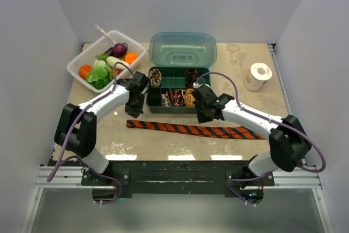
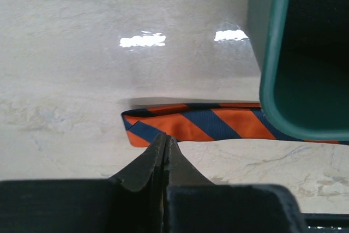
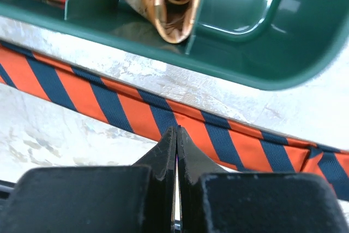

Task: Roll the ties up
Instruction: Flatten out the tie at the center of the board, then roll the tie at the center of the board.

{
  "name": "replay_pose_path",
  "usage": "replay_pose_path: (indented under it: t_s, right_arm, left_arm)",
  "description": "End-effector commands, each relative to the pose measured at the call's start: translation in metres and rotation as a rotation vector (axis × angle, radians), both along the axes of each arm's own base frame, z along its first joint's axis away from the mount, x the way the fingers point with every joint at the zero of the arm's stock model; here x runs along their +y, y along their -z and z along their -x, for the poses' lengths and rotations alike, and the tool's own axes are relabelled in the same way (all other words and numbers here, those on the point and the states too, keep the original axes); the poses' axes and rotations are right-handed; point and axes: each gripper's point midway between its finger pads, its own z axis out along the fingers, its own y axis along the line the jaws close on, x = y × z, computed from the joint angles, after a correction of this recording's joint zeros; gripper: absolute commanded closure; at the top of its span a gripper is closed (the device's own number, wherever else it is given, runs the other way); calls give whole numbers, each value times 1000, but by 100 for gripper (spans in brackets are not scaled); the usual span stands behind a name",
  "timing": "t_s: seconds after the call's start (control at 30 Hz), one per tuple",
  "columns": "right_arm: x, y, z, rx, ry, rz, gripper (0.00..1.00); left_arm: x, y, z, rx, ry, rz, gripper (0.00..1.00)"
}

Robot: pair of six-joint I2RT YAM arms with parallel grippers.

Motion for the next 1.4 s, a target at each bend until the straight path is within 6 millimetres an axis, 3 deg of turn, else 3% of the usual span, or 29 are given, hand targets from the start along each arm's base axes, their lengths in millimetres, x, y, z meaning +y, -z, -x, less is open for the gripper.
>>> replay_pose_path:
  t_s: [0.0, 0.13, 0.3, 0.47, 0.57, 0.77, 0.93, 1.1, 1.27, 1.37]
  right_arm:
    - [-20, -4, -2, -18, 140, 2, 100]
    - [-52, 3, -5, 25, 276, -62, 100]
    - [-81, 10, 3, 45, 360, -31, 100]
    - [-97, 27, 19, 96, 424, 22, 100]
    - [-96, 30, 25, 105, 438, 1, 100]
    - [-99, 32, 25, 112, 431, 26, 100]
    - [-102, 32, 21, 98, 422, 50, 100]
    - [-94, 19, 13, 76, 361, 55, 100]
    - [-58, 7, 7, 31, 236, 92, 100]
    - [-27, 6, 6, 28, 150, 62, 100]
  left_arm:
    - [-19, 9, -7, -32, -3, 97, 100]
    - [-17, 32, 5, 25, -13, 85, 100]
    - [-6, 46, 14, 59, -44, 28, 100]
    - [6, 58, 28, 101, -63, -23, 100]
    - [11, 61, 35, 111, -78, -39, 100]
    - [12, 63, 40, 118, -79, -36, 100]
    - [5, 37, 16, 26, -63, -11, 99]
    - [-5, -1, -6, -89, -52, 48, 87]
    - [-15, -36, -25, -205, -35, 113, 78]
    - [-21, -57, -34, -271, -20, 163, 66]
